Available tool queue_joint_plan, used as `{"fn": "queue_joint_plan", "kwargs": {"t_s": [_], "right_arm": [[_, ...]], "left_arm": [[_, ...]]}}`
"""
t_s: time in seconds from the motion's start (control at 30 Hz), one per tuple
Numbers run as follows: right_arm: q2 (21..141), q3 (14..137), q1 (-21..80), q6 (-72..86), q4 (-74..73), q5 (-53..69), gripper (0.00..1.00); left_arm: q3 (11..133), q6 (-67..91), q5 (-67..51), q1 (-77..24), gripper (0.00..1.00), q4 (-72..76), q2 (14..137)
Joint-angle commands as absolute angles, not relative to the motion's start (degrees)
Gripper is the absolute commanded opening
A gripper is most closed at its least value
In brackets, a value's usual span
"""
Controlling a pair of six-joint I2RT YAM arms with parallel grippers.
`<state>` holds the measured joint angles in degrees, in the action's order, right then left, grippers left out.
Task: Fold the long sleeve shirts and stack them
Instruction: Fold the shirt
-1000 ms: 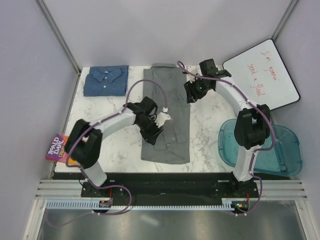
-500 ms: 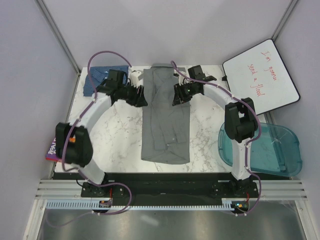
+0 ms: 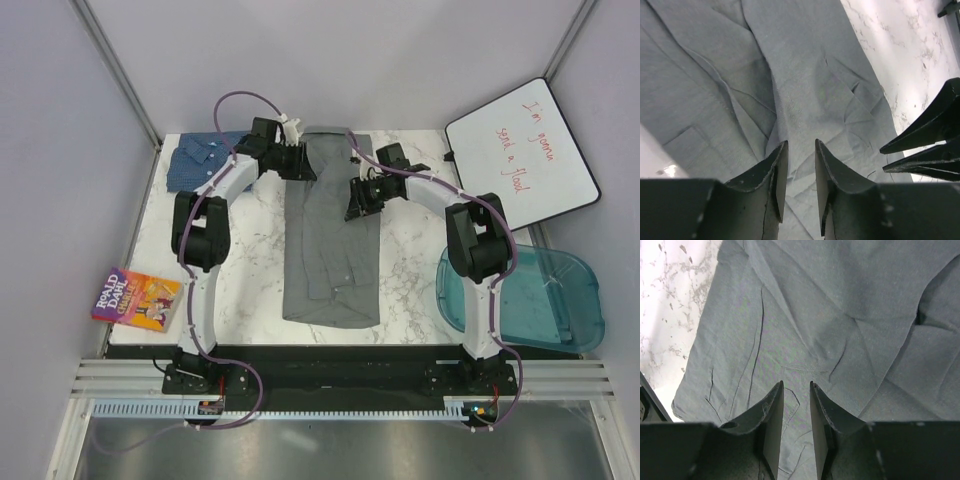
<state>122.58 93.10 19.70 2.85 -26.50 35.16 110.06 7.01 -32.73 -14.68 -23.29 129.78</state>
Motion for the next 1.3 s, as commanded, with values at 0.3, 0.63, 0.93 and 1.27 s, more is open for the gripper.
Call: {"fn": "queue_joint_plan", "kwargs": {"t_s": [0.3, 0.63, 0.93, 1.27], "right_arm": [[120.50, 90.70, 19.51, -0.95, -28.47, 35.95, 0.34], [106.18, 94.57, 19.42, -9.82, -38.65, 36.56, 0.38], [96.77, 85.28, 22.05, -13.88, -43.42, 39.29, 0.40], [69.54, 57.76, 30.03, -48.92, -43.32, 29.28, 0.73]], "left_arm": [[109.69, 12.30, -23.12, -14.15, 0.27, -29.00, 135.36], [92.68, -3.93, -43.24, -13.45, 0.70, -21.71, 102.26], [76.30, -37.48, -38.93, -15.80, 0.99, -36.80, 68.91], [37.11, -68.36, -45.09, -20.03, 0.97, -44.39, 43.42]]}}
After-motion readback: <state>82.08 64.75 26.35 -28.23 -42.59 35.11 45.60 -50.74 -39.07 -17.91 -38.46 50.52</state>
